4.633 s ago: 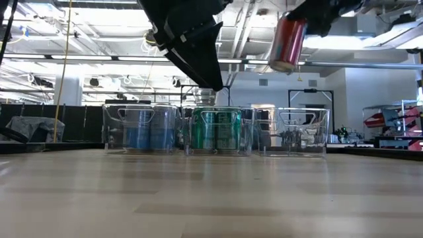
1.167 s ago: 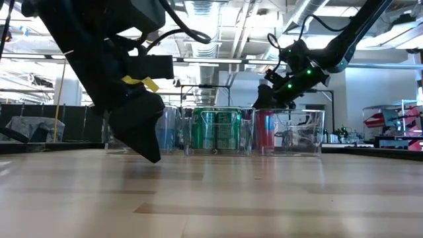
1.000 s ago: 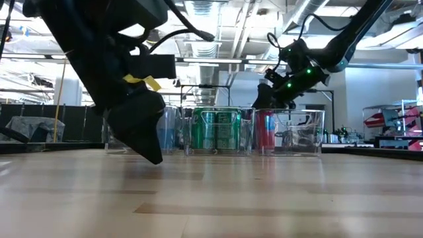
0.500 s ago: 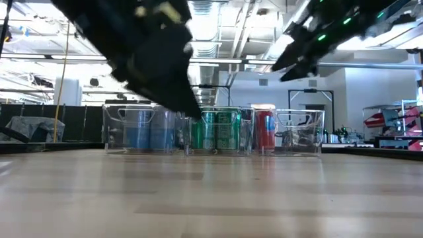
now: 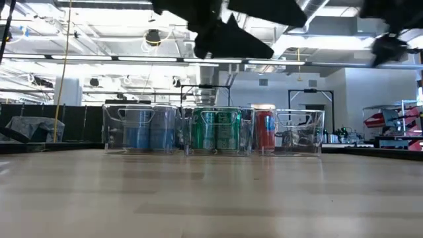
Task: Sort soda cans
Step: Put the red soda can into the right transparent bin
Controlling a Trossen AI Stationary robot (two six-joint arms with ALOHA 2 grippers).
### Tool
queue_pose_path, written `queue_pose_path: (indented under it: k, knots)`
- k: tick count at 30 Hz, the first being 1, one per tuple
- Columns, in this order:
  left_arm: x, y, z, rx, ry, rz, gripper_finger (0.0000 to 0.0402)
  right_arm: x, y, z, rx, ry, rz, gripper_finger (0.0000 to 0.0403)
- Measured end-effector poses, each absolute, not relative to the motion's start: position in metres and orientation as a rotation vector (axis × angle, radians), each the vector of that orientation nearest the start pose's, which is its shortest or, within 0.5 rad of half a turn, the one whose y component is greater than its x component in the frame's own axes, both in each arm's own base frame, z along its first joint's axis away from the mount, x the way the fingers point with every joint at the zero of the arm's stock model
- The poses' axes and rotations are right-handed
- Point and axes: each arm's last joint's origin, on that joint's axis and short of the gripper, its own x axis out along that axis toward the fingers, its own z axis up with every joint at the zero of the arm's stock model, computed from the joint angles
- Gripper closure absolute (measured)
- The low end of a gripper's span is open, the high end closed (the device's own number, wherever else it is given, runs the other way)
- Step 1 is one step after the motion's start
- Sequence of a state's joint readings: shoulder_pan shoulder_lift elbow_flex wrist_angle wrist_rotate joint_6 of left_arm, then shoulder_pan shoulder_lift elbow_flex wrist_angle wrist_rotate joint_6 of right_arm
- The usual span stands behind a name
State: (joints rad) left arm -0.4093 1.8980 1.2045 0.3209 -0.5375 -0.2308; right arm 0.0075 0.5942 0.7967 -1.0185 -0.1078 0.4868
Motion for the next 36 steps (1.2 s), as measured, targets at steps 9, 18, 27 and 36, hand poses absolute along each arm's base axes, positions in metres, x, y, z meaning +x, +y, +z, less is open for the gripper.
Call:
queue_pose_path:
  k: [9, 18, 27, 36]
  knots:
    - [0.400, -0.123, 0.207, -0.033, 0.338, 0.184, 0.0050, 0.073, 0.025, 0.272, 0.613, 1.143, -0.219, 0.0046]
    - [0.404, -0.115, 0.205, -0.055, 0.379, 0.053, 0.0050, 0.076, 0.042, 0.271, 0.775, 1.192, -0.266, 0.0060]
    - [0.402, -0.116, 0.201, -0.031, 0.423, 0.042, 0.0050, 0.076, 0.061, 0.267, 0.896, 1.273, -0.351, 0.0061]
    - [0.401, -0.116, 0.200, -0.036, 0.436, 0.047, 0.0050, 0.088, 0.084, 0.254, 0.800, 1.370, -0.442, 0.0061]
